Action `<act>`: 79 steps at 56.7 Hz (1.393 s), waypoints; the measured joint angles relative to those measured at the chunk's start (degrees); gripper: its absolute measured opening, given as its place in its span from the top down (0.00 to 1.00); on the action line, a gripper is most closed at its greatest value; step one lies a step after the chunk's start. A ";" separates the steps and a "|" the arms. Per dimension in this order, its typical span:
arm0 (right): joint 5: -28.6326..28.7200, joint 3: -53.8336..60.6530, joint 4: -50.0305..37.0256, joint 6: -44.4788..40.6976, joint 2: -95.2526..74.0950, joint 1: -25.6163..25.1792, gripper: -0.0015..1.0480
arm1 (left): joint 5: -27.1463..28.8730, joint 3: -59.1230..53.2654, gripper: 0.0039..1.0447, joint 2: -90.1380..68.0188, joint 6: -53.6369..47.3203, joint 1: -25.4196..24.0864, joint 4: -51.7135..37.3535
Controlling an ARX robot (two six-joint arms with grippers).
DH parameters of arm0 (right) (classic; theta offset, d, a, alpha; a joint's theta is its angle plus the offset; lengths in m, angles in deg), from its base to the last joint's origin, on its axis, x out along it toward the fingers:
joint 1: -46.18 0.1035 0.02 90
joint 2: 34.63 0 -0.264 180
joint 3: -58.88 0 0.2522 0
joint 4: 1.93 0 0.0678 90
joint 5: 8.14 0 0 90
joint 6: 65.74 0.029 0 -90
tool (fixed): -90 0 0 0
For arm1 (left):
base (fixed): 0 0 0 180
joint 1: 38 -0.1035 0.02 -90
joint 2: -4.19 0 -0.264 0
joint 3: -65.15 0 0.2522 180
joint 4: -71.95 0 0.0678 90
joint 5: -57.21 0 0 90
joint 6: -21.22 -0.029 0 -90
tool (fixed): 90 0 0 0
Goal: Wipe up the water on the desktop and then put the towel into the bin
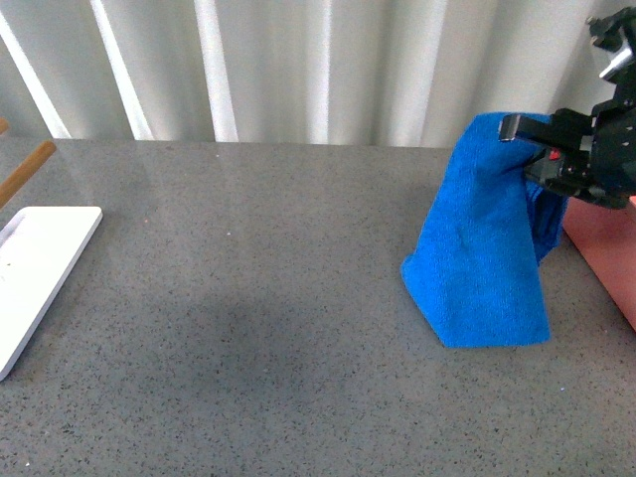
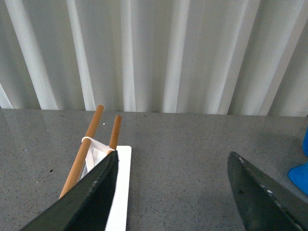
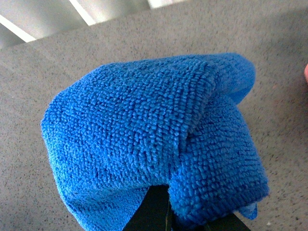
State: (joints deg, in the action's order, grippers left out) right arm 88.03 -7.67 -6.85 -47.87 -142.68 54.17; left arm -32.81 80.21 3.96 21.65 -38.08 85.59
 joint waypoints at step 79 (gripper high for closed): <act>-5.05 -29.88 19.39 -13.29 -29.31 -0.98 0.97 | 0.00 0.00 0.06 0.00 -0.13 0.00 0.00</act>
State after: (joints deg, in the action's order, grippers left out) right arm 82.98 -37.55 12.54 -61.16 -171.99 53.18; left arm -32.81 80.21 3.96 21.52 -38.08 85.59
